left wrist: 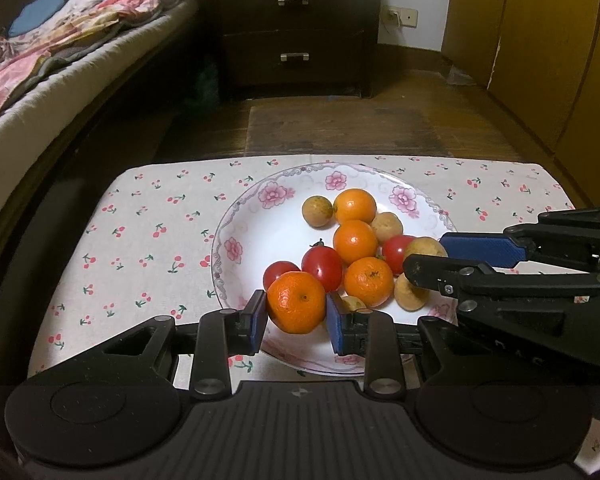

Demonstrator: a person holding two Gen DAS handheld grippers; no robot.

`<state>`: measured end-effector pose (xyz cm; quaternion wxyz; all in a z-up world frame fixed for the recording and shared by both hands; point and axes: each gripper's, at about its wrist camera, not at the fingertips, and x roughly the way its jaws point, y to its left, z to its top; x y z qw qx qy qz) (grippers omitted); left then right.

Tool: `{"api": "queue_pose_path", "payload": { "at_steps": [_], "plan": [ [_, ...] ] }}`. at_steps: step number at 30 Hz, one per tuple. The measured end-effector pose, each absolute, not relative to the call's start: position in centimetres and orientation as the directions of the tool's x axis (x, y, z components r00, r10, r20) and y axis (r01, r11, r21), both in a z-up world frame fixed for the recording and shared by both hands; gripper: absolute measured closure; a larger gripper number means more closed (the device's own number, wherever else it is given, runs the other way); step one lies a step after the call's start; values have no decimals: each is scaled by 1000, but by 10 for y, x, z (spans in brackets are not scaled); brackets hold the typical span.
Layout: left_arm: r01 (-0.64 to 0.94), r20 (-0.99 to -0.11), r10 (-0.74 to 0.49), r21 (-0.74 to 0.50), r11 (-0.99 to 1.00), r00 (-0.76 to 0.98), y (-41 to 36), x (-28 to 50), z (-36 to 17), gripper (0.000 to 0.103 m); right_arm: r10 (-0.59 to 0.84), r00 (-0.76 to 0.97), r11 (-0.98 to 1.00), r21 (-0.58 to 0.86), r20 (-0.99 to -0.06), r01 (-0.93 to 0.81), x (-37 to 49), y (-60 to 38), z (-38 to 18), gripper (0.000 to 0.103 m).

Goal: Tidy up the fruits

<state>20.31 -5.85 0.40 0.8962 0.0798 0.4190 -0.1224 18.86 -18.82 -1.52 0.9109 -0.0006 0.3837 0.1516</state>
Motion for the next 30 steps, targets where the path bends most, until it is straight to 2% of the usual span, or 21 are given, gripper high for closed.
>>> {"api": "queue_pose_path", "payload": {
  "at_steps": [11,30],
  "plan": [
    [285,-772,-144,50,957,619,-59,203,2,64,274,653,955,119,-706,-272,192,-189,-18,48],
    [267,-764,-162,14,964,625,-54,205,10,49,287,658,957,177,-696,-231,197,-199,-15,48]
  ]
}}
